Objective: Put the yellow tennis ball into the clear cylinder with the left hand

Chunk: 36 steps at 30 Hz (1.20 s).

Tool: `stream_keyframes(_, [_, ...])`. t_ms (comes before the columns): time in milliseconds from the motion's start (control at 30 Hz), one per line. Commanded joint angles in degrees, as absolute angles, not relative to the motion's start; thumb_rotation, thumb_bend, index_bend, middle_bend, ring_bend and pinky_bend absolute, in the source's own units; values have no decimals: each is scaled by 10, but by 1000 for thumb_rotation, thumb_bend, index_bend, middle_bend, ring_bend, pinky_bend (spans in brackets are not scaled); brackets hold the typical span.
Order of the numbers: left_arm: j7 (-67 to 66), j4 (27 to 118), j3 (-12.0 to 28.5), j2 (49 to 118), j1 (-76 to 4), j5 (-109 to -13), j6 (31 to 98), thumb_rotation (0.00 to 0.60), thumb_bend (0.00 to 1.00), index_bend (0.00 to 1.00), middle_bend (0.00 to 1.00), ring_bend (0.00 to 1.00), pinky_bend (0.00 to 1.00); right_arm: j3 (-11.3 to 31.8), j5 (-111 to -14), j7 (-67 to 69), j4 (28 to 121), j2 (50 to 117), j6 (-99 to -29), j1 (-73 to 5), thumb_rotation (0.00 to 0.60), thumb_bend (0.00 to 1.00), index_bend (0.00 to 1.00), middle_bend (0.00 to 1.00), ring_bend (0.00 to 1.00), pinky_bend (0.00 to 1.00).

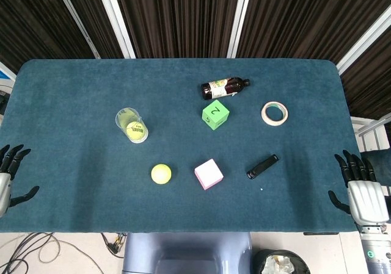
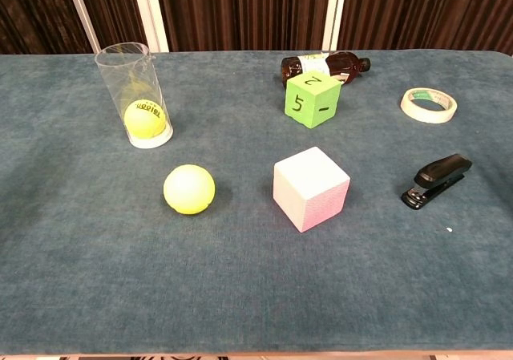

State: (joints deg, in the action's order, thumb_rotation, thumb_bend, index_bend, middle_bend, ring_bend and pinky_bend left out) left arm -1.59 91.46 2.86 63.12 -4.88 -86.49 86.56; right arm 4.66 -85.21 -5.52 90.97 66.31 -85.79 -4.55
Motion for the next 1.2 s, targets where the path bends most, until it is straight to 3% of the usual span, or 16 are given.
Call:
stream_keyframes(33, [-11, 911, 26, 628, -49, -871, 865, 600, 101, 158, 95, 5, 108, 46, -852, -56, 910, 662, -857, -45, 600, 352, 90, 0, 0, 0])
stream_keyframes(233, [17, 907, 14, 621, -53, -906, 871, 600, 100, 158, 94, 5, 109, 46, -851, -57, 911, 662, -856, -46, 600, 352, 90, 0, 0, 0])
stream_keyframes(500, [91, 897, -16, 598, -88, -1056, 896, 600, 100, 158, 110, 5, 109, 45, -849, -61, 913, 663, -853, -46, 600, 352, 90, 0, 0, 0])
stream_keyframes(733, [108, 930, 20, 592, -204, -1116, 812, 600, 100, 178, 110, 5, 109, 45, -845, -70, 912, 668, -848, -48, 600, 351, 90, 0, 0, 0])
stream_keyframes(1200, [48, 993, 44, 635, -340, -1044, 568, 600, 100, 190, 106, 5, 112, 43, -841, -86, 912, 675, -843, -49, 600, 352, 90, 0, 0, 0])
